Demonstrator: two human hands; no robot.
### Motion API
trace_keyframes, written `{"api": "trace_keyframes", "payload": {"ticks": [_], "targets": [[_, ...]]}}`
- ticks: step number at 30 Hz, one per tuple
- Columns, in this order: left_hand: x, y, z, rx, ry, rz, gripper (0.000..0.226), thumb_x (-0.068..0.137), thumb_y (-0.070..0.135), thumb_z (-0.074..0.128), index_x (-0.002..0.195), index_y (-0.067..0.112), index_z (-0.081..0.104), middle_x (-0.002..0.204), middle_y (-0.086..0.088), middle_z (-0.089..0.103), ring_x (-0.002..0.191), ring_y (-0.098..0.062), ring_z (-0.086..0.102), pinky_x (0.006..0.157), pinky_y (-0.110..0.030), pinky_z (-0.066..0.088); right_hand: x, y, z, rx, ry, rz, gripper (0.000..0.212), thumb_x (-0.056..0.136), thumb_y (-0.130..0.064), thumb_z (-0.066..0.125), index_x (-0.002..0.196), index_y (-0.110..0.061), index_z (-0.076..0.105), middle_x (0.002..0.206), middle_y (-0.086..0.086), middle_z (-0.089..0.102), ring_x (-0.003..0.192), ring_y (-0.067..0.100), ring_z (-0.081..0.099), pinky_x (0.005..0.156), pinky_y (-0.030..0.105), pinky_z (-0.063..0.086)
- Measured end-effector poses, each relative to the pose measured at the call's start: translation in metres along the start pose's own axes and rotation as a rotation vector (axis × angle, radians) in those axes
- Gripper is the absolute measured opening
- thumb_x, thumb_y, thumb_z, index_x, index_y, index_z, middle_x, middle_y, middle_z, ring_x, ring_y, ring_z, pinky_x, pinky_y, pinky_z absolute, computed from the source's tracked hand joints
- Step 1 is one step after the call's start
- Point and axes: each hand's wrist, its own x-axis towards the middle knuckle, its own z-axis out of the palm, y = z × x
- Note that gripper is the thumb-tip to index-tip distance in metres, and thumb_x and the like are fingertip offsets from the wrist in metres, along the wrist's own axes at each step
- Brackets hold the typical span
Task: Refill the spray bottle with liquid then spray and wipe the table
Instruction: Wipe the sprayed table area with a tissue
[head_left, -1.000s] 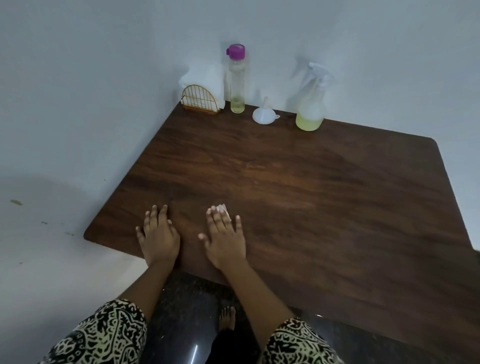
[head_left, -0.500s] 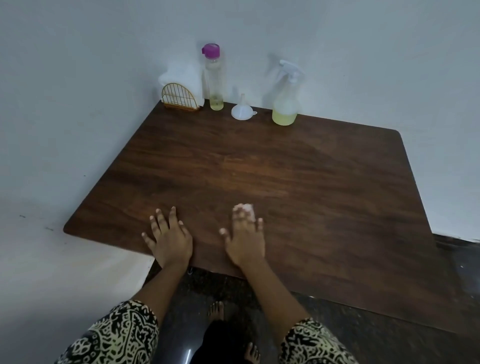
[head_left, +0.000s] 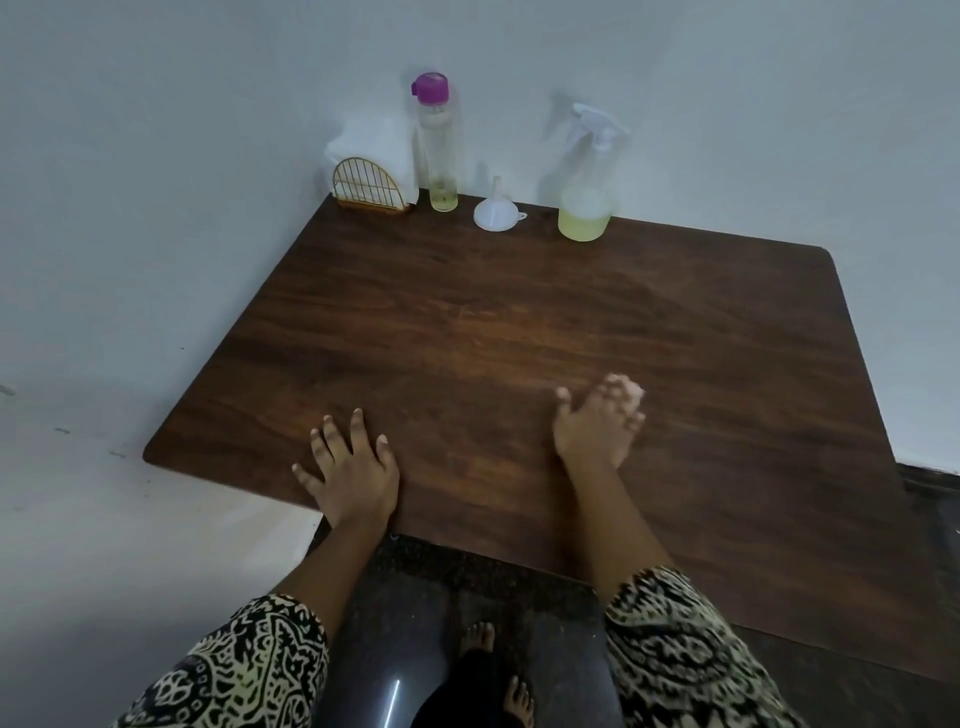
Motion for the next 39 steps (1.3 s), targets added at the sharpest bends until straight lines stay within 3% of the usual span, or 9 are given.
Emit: {"api": "trace_keyframes", "payload": {"ticks": [5, 8, 17, 24, 27, 29, 32, 36, 39], "targets": [[0.01, 0.01, -0.001, -0.004, -0.016, -0.033, 0.054, 0.096, 0.041, 0.037, 0.147, 0.025, 0.029, 0.154, -0.016, 0.022, 0.143, -0.034, 0.013, 0.108, -0.068, 0.009, -0.023, -0.103, 0.032, -0.06, -0.129, -0.495, 0.072, 0.098, -0.051, 0.024, 0.152, -0.01, -0.002, 0.161, 0.004, -0.007, 0.147, 0.019, -0.012, 0.117, 0.043, -0.007], [0.02, 0.019, 0.0, -0.014, -0.006, 0.05, 0.052, 0.096, 0.038, 0.039, 0.146, 0.024, 0.032, 0.154, -0.013, 0.023, 0.144, -0.032, 0.013, 0.107, -0.069, 0.005, -0.021, -0.103, 0.035, -0.157, -0.125, -0.591, 0.068, 0.099, -0.051, 0.02, 0.152, -0.015, -0.003, 0.161, -0.001, -0.009, 0.146, 0.014, -0.015, 0.116, 0.044, -0.009], [0.039, 0.042, 0.006, 0.037, -0.034, 0.385, 0.055, 0.097, 0.049, 0.037, 0.148, 0.03, 0.029, 0.159, -0.006, 0.019, 0.147, -0.025, 0.01, 0.113, -0.06, 0.006, 0.061, 0.034, -0.021, -0.12, 0.08, -0.049, 0.068, 0.099, -0.051, 0.021, 0.152, -0.012, 0.004, 0.161, 0.002, 0.003, 0.148, 0.016, -0.004, 0.118, 0.048, 0.001], [0.04, 0.042, 0.008, 0.022, -0.022, 0.409, 0.054, 0.096, 0.047, 0.04, 0.146, 0.029, 0.034, 0.157, -0.006, 0.024, 0.146, -0.025, 0.014, 0.114, -0.058, 0.007, 0.045, 0.049, -0.021, -0.114, 0.118, -0.088, 0.061, 0.102, -0.04, 0.021, 0.15, -0.004, 0.012, 0.159, 0.012, 0.012, 0.148, 0.025, 0.003, 0.118, 0.044, 0.005], [0.041, 0.041, 0.008, 0.022, -0.012, 0.419, 0.053, 0.096, 0.046, 0.043, 0.145, 0.027, 0.038, 0.156, -0.007, 0.027, 0.145, -0.026, 0.017, 0.113, -0.059, 0.009, 0.009, 0.04, -0.003, -0.123, 0.1, -0.197, 0.055, 0.103, -0.028, 0.025, 0.149, 0.0, 0.015, 0.158, 0.017, 0.015, 0.147, 0.029, 0.007, 0.118, 0.042, 0.007], [0.041, 0.042, 0.008, 0.017, -0.011, 0.432, 0.052, 0.095, 0.044, 0.045, 0.144, 0.026, 0.04, 0.155, -0.007, 0.03, 0.145, -0.026, 0.019, 0.112, -0.06, 0.009, -0.015, 0.034, 0.007, -0.12, 0.077, -0.313, 0.048, 0.1, -0.014, 0.029, 0.145, 0.003, 0.027, 0.153, 0.02, 0.028, 0.145, 0.032, 0.019, 0.116, 0.041, 0.02], [0.04, 0.042, 0.009, 0.02, -0.01, 0.453, 0.049, 0.096, 0.041, 0.047, 0.142, 0.025, 0.043, 0.153, -0.007, 0.033, 0.144, -0.026, 0.022, 0.112, -0.06, 0.01, -0.036, 0.031, 0.01, -0.121, 0.073, -0.554, 0.047, 0.081, -0.008, 0.034, 0.116, -0.002, 0.066, 0.119, 0.013, 0.067, 0.119, 0.029, 0.058, 0.085, 0.03, 0.054], [0.033, 0.041, 0.009, -0.022, 0.006, 0.534, 0.045, 0.095, 0.034, 0.051, 0.138, 0.022, 0.048, 0.151, -0.01, 0.036, 0.142, -0.03, 0.026, 0.111, -0.059, 0.019, -0.042, 0.042, 0.004, -0.135, 0.109, -0.849, 0.036, 0.081, -0.021, 0.041, 0.096, -0.016, 0.074, 0.099, -0.002, 0.072, 0.095, 0.016, 0.069, 0.066, 0.019, 0.055], [0.012, 0.054, 0.015, -0.093, -0.049, 0.626, 0.047, 0.092, 0.036, 0.048, 0.136, 0.02, 0.051, 0.15, -0.012, 0.037, 0.14, -0.033, 0.03, 0.11, -0.056, 0.025, -0.039, 0.056, -0.007, -0.099, -0.028, -0.927, 0.024, 0.086, -0.019, 0.05, 0.096, -0.014, 0.071, 0.098, 0.004, 0.07, 0.088, 0.022, 0.065, 0.065, 0.029, 0.054]]}}
